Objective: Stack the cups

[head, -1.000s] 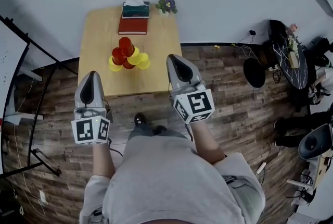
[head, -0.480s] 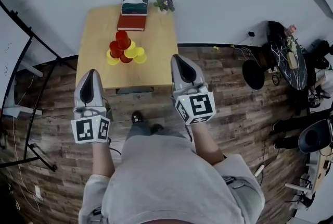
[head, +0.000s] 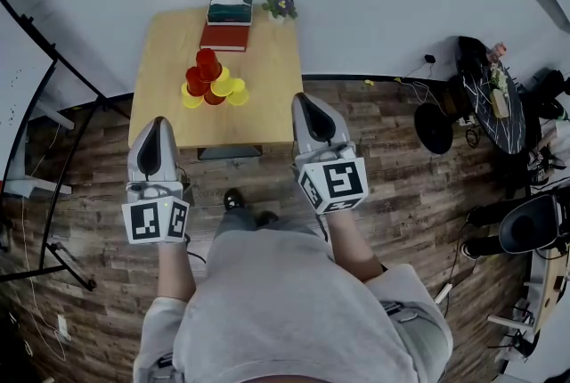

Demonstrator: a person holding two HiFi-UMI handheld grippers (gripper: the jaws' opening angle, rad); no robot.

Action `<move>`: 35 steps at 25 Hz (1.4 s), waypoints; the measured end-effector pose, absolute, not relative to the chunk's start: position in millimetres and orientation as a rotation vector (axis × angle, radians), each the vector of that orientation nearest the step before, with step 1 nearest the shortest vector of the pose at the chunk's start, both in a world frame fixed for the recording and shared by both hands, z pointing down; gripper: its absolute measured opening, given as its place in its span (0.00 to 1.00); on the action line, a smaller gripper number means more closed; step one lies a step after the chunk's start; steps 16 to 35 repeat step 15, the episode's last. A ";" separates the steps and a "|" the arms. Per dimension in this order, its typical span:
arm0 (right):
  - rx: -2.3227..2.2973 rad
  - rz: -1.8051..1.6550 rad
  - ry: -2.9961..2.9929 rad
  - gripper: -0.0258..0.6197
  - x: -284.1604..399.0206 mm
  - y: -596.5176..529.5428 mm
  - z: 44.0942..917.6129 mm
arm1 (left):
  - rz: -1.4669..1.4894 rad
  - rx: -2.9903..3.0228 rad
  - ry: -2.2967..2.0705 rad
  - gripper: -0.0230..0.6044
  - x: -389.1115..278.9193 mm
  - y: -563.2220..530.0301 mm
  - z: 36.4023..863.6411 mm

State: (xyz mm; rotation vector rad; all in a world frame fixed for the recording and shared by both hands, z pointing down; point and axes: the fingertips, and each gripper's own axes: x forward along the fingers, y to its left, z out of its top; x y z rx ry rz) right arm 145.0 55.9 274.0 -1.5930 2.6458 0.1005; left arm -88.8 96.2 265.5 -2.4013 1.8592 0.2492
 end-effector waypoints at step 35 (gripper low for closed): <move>-1.575 0.096 2.651 0.04 141.8 55.0 276.3 | 0.235 -2.401 1.864 0.04 -87.2 95.8 268.0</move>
